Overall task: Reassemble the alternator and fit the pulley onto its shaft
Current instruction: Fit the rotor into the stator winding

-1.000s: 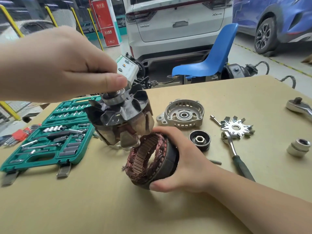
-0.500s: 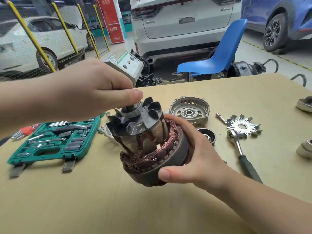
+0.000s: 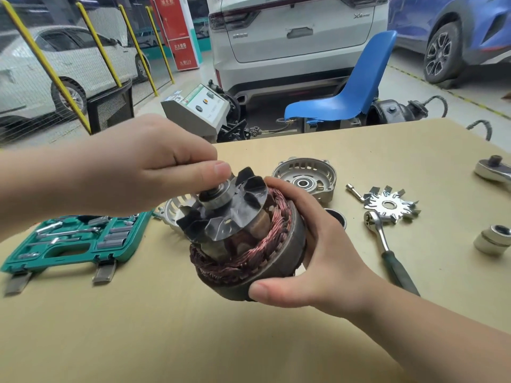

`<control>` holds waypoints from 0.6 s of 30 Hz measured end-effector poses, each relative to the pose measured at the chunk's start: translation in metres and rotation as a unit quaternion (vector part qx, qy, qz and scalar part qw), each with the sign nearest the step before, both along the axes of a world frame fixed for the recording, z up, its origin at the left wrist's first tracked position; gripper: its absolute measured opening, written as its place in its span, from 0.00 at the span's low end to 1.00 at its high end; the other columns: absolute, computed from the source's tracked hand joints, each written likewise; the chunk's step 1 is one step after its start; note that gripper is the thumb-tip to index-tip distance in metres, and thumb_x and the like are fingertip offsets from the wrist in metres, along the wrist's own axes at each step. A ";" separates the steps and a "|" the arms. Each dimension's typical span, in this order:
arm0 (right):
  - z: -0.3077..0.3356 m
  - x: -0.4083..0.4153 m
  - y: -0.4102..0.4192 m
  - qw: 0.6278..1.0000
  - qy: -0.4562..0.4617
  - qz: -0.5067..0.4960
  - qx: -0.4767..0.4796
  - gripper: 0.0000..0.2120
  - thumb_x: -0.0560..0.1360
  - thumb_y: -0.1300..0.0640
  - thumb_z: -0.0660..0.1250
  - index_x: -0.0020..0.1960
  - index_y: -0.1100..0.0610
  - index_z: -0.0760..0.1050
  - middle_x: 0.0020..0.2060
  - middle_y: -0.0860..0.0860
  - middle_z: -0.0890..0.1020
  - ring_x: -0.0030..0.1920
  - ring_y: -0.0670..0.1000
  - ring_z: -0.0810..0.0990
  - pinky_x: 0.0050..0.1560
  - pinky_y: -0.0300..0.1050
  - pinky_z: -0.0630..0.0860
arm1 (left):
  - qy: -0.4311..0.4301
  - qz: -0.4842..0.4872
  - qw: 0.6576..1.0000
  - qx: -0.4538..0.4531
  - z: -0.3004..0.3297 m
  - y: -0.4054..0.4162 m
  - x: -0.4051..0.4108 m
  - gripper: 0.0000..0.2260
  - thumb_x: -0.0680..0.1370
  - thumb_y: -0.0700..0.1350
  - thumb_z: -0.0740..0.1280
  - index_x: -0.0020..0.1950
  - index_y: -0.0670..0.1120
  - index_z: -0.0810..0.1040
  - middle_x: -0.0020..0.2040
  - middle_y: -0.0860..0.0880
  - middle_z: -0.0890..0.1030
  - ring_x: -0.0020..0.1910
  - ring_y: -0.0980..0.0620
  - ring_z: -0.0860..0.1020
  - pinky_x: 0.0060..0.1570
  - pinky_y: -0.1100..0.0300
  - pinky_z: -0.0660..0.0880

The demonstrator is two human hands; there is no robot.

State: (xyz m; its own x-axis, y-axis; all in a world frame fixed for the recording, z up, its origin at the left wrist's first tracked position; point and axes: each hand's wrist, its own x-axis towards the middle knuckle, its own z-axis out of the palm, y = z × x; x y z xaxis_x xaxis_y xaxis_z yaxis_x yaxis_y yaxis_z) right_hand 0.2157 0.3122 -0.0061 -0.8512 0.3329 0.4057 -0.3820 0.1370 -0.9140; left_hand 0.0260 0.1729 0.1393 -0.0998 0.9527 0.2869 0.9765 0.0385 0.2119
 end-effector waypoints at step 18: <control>0.001 -0.001 0.013 0.989 -0.092 -0.041 0.113 0.54 0.58 0.53 0.88 0.79 0.47 0.67 0.72 0.47 0.76 0.70 0.48 0.78 0.71 0.49 0.76 | -0.135 0.013 0.984 0.116 -0.075 -0.010 -0.013 0.21 0.84 0.56 0.60 0.33 0.49 0.66 0.29 0.55 0.65 0.28 0.58 0.64 0.29 0.64 0.60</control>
State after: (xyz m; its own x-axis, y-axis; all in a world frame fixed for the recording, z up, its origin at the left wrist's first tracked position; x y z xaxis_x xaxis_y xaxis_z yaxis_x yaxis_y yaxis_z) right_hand 0.2151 0.3252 -0.0048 -0.8915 0.3227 0.3179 -0.1911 0.3684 -0.9098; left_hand 0.0128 0.1624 0.0645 -0.2261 0.8610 0.4556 0.8823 -0.0171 0.4703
